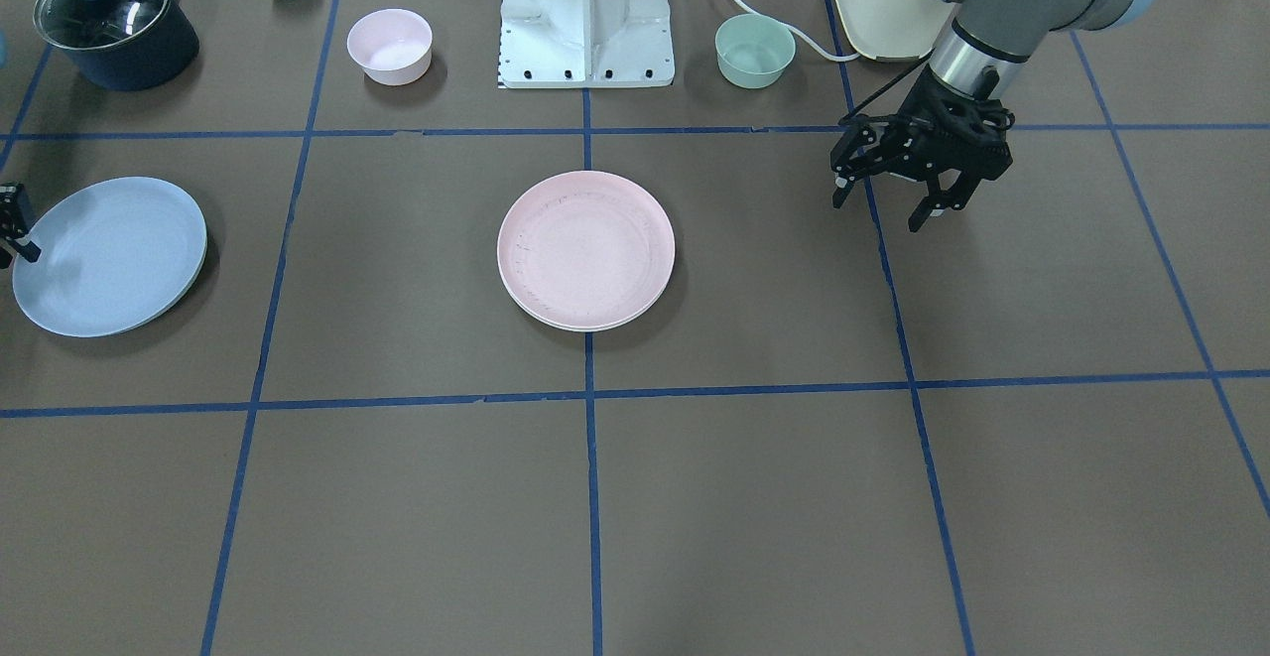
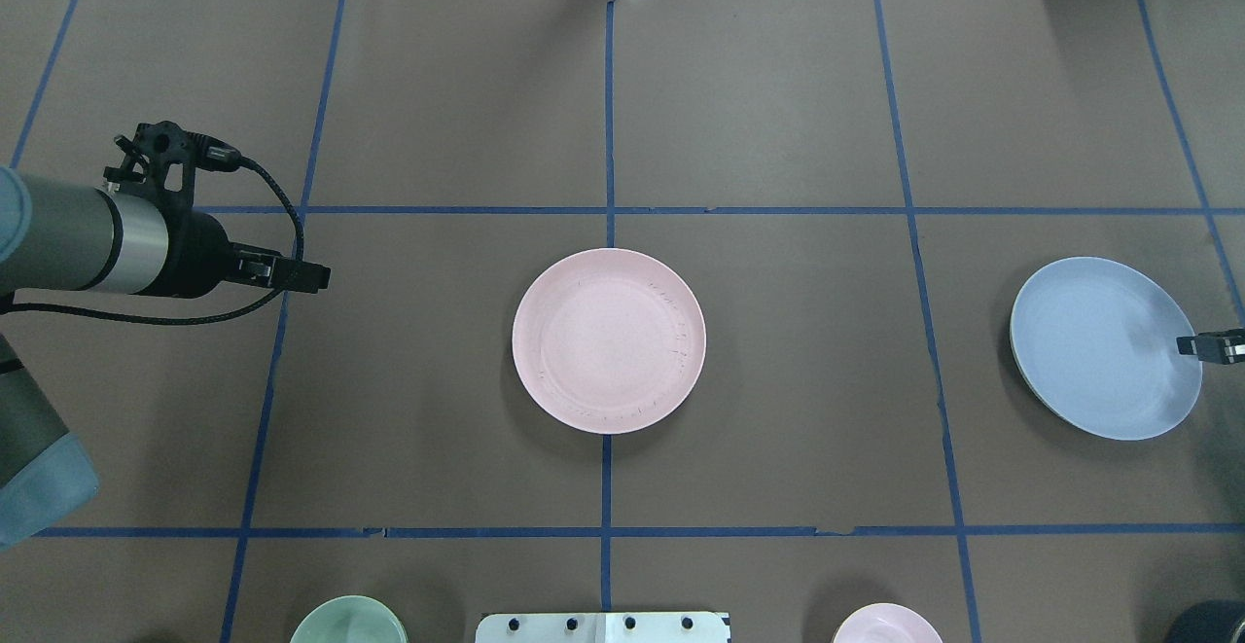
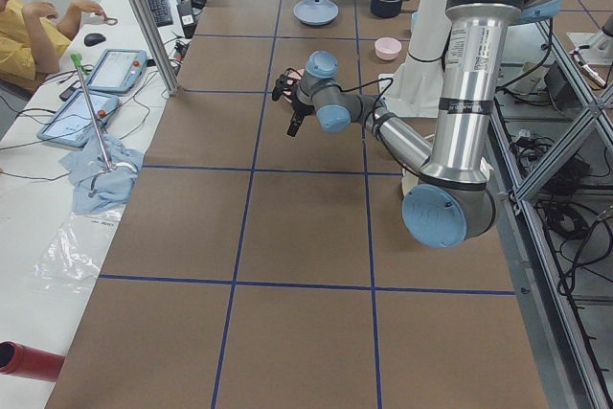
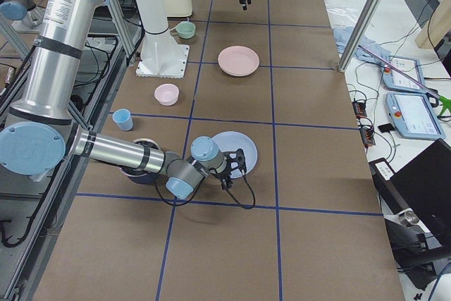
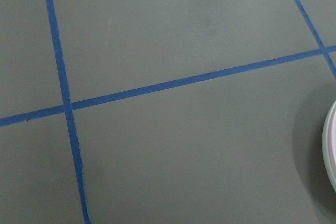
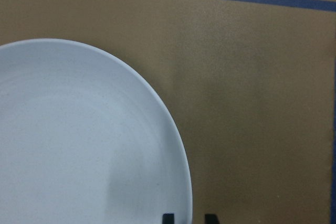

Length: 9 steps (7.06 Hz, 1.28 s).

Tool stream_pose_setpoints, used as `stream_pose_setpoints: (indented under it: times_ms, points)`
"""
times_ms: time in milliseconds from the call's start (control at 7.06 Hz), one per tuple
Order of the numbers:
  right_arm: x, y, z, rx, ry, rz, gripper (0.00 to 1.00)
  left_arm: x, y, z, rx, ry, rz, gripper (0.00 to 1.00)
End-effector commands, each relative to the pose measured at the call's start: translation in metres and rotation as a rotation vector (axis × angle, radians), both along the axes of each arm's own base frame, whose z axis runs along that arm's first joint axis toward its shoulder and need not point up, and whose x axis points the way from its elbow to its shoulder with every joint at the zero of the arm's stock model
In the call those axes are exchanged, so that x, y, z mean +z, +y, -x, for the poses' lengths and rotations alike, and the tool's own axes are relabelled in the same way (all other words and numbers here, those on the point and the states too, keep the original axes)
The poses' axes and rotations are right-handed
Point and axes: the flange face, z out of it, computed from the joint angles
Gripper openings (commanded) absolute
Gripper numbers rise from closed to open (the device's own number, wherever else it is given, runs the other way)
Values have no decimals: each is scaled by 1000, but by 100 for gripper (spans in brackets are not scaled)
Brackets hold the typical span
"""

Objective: Stack three plates with pink and blue
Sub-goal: 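Grasp the light blue plate rim with the right gripper while the left arm retracts, then carry the light blue plate over the pink plate and lower it on top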

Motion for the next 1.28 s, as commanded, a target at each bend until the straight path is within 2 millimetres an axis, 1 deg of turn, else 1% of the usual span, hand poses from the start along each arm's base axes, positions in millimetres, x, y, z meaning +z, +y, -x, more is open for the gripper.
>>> stream_pose_setpoints:
  times_ms: [0, 142, 283, 425, 567, 709, 850, 992, 1134]
  points:
    - [-13, -9, 6, 0, -16, -24, 0, 0, 0, 0, 0, 0, -1, 100]
    - [-34, -15, 10, -9, -40, -50, 0, 0, 0, 0, 1, 0, 0, 100]
    - [-60, -26, 21, -47, -84, -55, 0, 0, -3, 6, -6, 1, -2, 100]
    - [-106, -52, 33, -70, -129, -65, 0, 4, -16, 29, 19, -17, -42, 100]
    - [-158, -78, 49, -71, -132, -66, 0, 21, -34, 74, 57, -79, -93, 100]
    - [-217, -105, 65, -45, -150, -37, 0, 44, -50, 127, 91, -165, -172, 100]
    - [-269, -121, 98, 8, -232, 31, 0, 78, -57, 187, 111, -254, -238, 100]
    - [-315, -118, 158, 28, -281, 48, 0, 113, -59, 243, 134, -315, -278, 100]
    - [-347, -101, 226, 68, -287, 43, 0, 137, -62, 278, 137, -356, -294, 100]
